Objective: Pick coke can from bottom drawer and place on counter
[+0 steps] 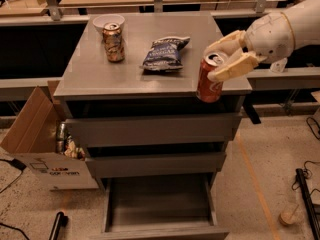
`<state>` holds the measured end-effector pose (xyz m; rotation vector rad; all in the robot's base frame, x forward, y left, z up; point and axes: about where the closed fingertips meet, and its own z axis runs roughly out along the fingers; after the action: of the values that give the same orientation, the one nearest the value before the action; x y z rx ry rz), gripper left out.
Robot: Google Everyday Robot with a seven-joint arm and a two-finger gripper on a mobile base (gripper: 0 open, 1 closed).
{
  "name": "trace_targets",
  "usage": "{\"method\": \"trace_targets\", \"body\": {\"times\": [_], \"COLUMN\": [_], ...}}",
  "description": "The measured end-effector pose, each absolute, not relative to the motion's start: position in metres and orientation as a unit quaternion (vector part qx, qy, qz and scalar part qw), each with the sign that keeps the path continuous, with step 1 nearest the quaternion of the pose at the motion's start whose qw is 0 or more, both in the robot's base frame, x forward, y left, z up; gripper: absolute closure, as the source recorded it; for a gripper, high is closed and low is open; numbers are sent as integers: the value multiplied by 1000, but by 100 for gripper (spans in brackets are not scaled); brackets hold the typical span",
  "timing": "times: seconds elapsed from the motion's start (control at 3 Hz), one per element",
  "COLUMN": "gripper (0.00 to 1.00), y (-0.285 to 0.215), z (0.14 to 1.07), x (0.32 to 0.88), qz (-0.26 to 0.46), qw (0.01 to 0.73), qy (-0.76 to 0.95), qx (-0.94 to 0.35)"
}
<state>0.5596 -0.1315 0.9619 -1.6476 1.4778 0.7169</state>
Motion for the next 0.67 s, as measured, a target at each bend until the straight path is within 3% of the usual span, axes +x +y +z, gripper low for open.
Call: {"method": "trace_targets", "body": {"times": [0.67], "gripper": [100], "y": [-164], "z": [970], "x": [630], "qz": [252], "qw": [471], "qy": [657], "qx": [-532]}}
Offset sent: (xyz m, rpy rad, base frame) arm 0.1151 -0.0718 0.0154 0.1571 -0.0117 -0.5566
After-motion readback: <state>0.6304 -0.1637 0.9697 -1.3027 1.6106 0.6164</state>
